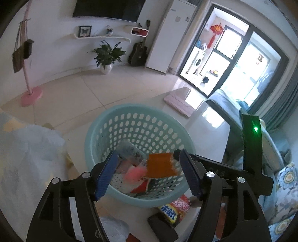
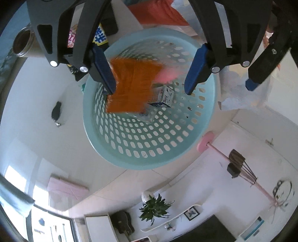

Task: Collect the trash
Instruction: 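Carry the pink packet and orange wrapper to the teal basket and release both, then move both tools back over the table toward the orange cup and wrapper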

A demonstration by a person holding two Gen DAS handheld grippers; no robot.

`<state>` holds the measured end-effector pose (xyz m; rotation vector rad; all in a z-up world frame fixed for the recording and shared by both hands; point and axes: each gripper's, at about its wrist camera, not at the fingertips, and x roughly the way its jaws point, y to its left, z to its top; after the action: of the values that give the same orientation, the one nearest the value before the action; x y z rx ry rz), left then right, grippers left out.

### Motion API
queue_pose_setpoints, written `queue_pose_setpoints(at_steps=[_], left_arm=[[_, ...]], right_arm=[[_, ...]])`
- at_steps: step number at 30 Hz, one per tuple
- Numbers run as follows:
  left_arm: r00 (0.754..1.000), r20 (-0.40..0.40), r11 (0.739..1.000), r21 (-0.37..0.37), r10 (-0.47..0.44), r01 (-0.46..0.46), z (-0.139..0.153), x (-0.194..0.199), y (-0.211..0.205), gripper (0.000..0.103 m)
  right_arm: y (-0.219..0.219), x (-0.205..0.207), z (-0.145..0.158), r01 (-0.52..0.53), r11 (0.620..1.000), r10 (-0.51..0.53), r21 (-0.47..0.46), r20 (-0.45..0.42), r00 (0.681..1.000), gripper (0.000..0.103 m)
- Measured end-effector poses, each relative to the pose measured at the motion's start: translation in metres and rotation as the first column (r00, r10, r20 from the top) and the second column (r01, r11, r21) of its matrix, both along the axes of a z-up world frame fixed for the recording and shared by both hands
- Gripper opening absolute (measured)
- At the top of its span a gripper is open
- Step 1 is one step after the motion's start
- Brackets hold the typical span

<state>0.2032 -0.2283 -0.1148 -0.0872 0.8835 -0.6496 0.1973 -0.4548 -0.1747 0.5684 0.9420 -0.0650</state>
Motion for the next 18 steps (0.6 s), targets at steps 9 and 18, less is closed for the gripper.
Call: queue_pose_setpoints(at_steps=[9, 18], left_arm=[[0.999, 0.028, 0.998, -0.059, 0.024, -0.022, 0.019, -0.011, 0.021, 0.067], [0.987, 0.134, 0.990, -0.124, 0.085, -0.069, 0.066, -0.042, 0.067, 0.067]], right_arm=[[-0.005, -0.017, 0.019, 0.015, 1.000, -0.015, 0.000, 0.061, 0.998, 0.072], [0.030, -0.025, 0.054, -0.047, 0.998, 0.051, -0.035, 0.134, 0.990, 0.072]])
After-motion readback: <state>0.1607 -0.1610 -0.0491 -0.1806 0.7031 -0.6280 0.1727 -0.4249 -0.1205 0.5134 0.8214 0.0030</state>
